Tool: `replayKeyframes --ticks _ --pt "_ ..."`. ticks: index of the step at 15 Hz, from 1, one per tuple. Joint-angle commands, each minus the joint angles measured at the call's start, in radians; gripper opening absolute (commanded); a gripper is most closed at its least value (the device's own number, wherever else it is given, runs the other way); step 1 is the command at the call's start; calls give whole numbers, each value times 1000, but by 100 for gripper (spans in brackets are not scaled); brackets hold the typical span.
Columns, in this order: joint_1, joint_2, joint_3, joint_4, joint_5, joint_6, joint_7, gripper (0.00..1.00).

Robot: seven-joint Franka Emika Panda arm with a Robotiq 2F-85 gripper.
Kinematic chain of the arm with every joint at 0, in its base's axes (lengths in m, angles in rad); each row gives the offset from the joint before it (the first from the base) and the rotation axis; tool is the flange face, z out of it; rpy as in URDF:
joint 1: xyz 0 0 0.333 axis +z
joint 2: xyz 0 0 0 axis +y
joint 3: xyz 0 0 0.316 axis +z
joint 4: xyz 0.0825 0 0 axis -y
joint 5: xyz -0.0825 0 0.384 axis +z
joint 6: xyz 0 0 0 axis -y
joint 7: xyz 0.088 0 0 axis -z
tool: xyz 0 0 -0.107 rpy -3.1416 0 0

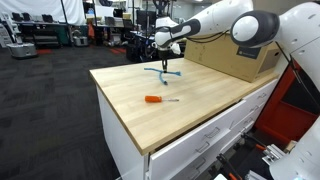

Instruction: Place the rope on the right on top of the rope on the left.

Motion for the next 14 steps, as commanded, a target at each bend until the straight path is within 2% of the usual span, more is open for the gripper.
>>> replayKeyframes --ticks 1,8,9,10,14 --pt "-10 69 19 104 20 -13 -121 3" --pt "-1 134 13 186 45 -39 -216 3" --pt "-1 139 12 193 50 -44 -220 36" --pt "0 143 10 199 53 -47 -221 36" --pt "8 144 2 212 51 -62 -218 63"
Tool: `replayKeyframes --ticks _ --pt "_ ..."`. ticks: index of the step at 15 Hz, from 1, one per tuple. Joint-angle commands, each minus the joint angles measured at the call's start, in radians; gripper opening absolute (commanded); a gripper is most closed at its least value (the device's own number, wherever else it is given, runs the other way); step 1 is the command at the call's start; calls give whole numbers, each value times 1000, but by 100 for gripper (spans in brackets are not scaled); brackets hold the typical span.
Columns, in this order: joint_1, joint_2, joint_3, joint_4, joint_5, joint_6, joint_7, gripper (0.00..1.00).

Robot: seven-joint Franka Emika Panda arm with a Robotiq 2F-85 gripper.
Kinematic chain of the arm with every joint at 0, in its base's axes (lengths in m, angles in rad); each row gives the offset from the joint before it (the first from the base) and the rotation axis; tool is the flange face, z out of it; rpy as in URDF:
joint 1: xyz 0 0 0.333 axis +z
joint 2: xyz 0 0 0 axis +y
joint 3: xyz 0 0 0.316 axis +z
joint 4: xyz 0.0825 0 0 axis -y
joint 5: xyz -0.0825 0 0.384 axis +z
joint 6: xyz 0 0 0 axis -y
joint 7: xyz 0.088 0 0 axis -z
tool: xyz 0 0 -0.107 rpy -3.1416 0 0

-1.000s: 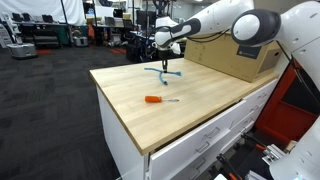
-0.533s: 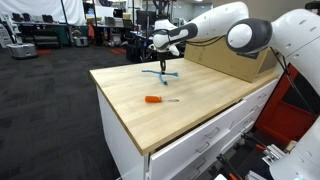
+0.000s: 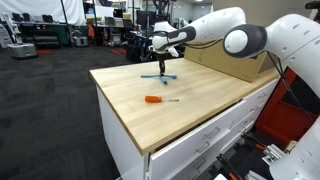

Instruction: Place the rope on the right on top of the rope on the left.

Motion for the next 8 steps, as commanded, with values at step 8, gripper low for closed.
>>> replayKeyframes --ticks 8 --pt "1 -21 7 54 10 -120 -11 100"
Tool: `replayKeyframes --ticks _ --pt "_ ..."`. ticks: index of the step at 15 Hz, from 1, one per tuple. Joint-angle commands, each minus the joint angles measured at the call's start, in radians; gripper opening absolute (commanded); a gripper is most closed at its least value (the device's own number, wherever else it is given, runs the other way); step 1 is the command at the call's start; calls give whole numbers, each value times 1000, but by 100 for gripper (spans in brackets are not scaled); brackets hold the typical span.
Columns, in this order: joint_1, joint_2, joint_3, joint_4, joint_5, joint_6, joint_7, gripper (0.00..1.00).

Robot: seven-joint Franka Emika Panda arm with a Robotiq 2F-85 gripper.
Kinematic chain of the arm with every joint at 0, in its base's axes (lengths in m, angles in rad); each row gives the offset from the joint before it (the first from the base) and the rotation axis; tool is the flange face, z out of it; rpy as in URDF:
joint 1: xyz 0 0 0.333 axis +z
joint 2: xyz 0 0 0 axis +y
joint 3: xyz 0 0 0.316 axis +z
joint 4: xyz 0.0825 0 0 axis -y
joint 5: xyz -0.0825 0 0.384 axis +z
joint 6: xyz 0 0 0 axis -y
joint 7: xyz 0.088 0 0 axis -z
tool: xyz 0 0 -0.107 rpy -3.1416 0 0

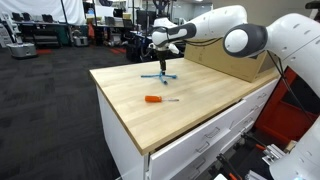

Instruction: Place the rope on the right on top of the rope on the left.

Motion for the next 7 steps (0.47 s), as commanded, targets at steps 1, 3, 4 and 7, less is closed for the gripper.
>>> replayKeyframes --ticks 1,3,4,7 --pt "-5 -29 8 3 12 -38 -7 100" --pt "-3 -49 4 -4 9 -43 8 100" --pt "-3 -58 4 -7 10 -45 12 100" --pt "-5 -83 8 -14 15 -57 22 100"
